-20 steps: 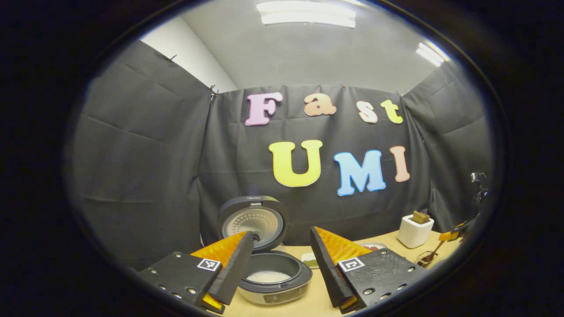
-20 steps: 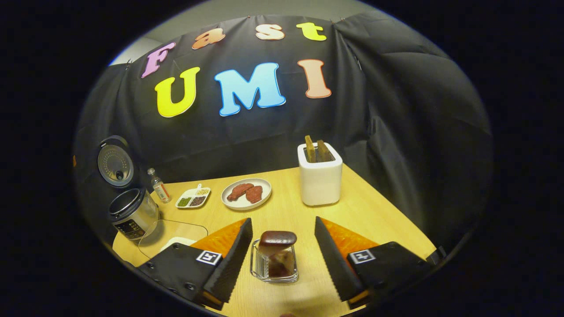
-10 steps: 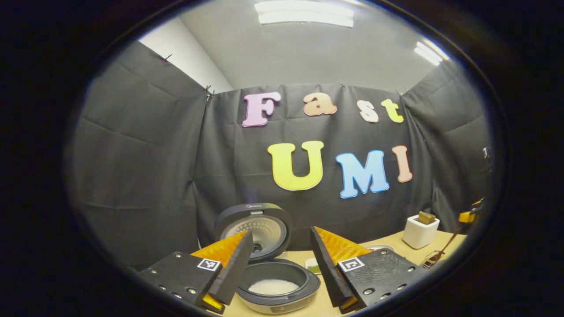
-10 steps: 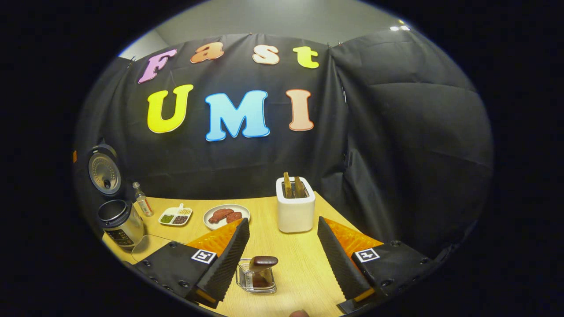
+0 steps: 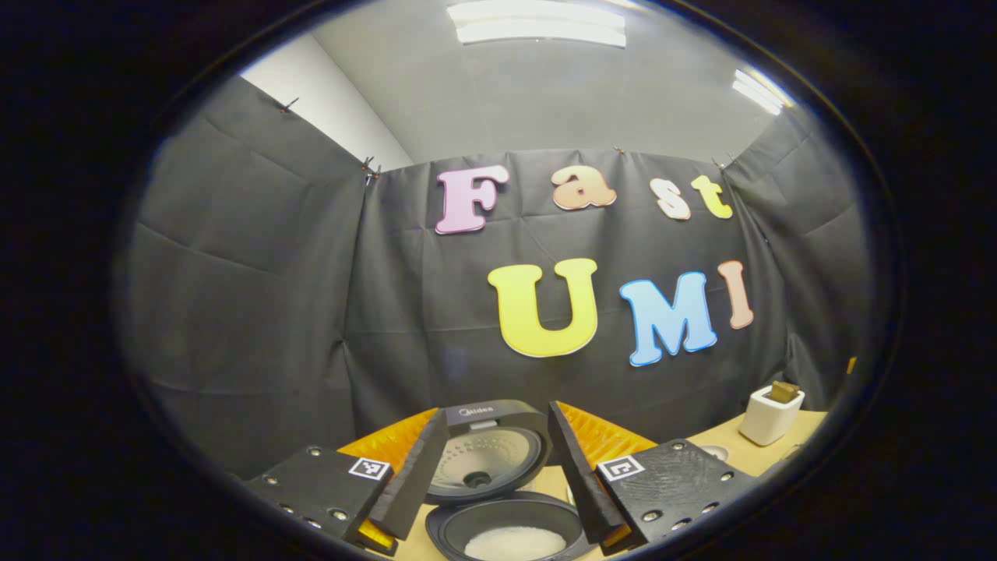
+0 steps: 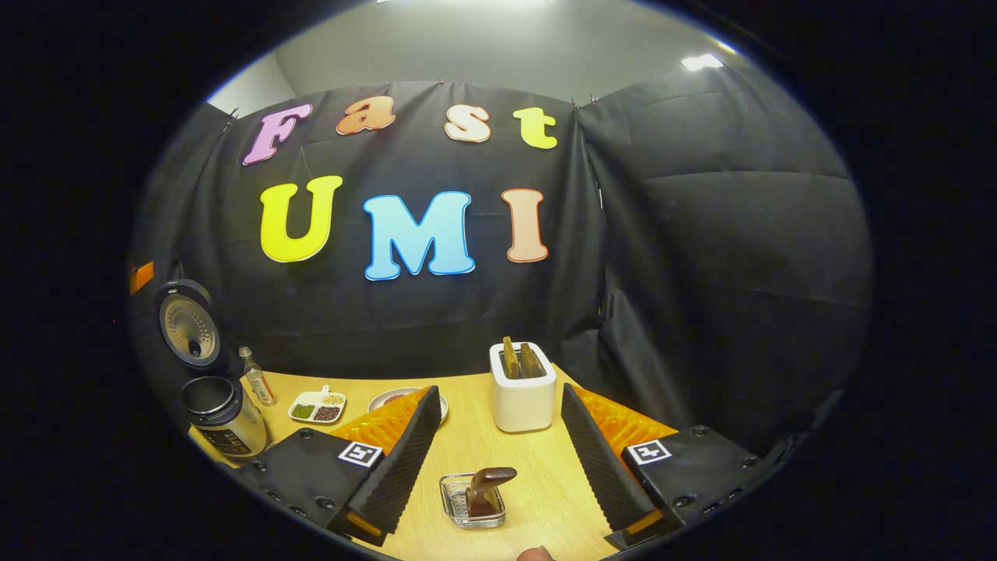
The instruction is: Close the left gripper, press the button to open the rice cooker; take a wooden spoon from the chopstick holder with the right hand, scoop a spoonful of rice and pour it into the rice cooker, then put the wooden spoon back into the chopstick holder.
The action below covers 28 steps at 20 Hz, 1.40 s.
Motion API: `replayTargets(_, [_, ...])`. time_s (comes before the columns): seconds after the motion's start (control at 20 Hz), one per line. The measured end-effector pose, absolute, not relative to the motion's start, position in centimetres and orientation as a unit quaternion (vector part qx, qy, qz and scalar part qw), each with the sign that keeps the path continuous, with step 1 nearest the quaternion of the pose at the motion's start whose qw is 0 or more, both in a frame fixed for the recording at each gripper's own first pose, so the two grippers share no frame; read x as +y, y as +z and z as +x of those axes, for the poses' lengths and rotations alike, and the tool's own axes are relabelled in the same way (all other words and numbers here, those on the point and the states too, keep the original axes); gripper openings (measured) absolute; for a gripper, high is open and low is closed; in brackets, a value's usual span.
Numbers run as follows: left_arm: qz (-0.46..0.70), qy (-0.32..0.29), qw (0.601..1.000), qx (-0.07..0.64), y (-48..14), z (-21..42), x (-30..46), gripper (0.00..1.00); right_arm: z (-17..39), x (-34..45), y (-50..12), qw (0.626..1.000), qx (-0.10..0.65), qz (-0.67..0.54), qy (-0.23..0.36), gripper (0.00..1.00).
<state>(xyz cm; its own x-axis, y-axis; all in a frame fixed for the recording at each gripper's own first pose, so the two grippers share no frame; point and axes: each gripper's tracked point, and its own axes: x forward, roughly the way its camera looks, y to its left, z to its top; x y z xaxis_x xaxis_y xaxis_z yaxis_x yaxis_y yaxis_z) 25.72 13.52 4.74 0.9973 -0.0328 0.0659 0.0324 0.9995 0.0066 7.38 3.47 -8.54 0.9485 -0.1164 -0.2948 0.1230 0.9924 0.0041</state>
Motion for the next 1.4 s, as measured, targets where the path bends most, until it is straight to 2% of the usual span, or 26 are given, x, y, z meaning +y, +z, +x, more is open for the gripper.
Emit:
replayTargets(0.15, [0.003, -0.01, 1.0, -0.029, 4.9, 29.0, 14.8, 0.77, 6.9, 4.2, -8.9, 0.986, 0.155, 0.011, -0.065, 0.98])
replayTargets(0.2, [0.001, -0.009, 1.0, -0.025, 4.8, 30.2, 15.0, 0.81, 6.8, 4.5, -9.1, 0.986, 0.156, 0.012, -0.065, 0.98])
replayTargets(0.25, [-0.002, -0.008, 1.0, -0.022, 4.6, 31.4, 15.3, 0.77, 6.7, 4.7, -9.1, 0.985, 0.156, 0.011, -0.066, 0.98])
replayTargets(0.3, [-0.006, -0.008, 1.0, -0.018, 4.5, 32.6, 15.5, 0.81, 6.6, 4.8, -9.2, 0.985, 0.156, 0.009, -0.067, 0.98])
replayTargets(0.4, [-0.012, -0.009, 1.0, -0.007, 3.9, 35.0, 16.0, 0.77, 6.4, 5.3, -9.4, 0.985, 0.158, 0.002, -0.066, 0.98])
replayTargets(0.8, [0.005, 0.006, 1.0, 0.03, 0.3, 42.3, 16.6, 0.77, 6.6, 7.2, -11.0, 0.983, 0.178, -0.001, -0.053, 0.98])
replayTargets(0.95, [-0.013, 0.009, 0.999, 0.048, -1.6, 42.3, 16.7, 0.77, 6.7, 7.6, -11.0, 0.983, 0.176, -0.011, -0.045, 0.98])
replayTargets(1.1, [-0.009, 0.005, 0.999, 0.044, -1.6, 41.4, 15.9, 0.84, 6.9, 7.9, -10.8, 0.984, 0.175, -0.012, -0.037, 0.98])
replayTargets(1.2, [-0.009, 0.003, 0.999, 0.044, -1.8, 40.4, 15.5, 0.8, 6.9, 8.3, -10.8, 0.984, 0.175, -0.005, -0.03, 0.98])
replayTargets(1.4, [-0.014, 0.0, 0.999, 0.052, -2.1, 38.4, 14.6, 0.84, 6.5, 8.4, -10.8, 0.985, 0.174, -0.007, -0.015, 0.98])
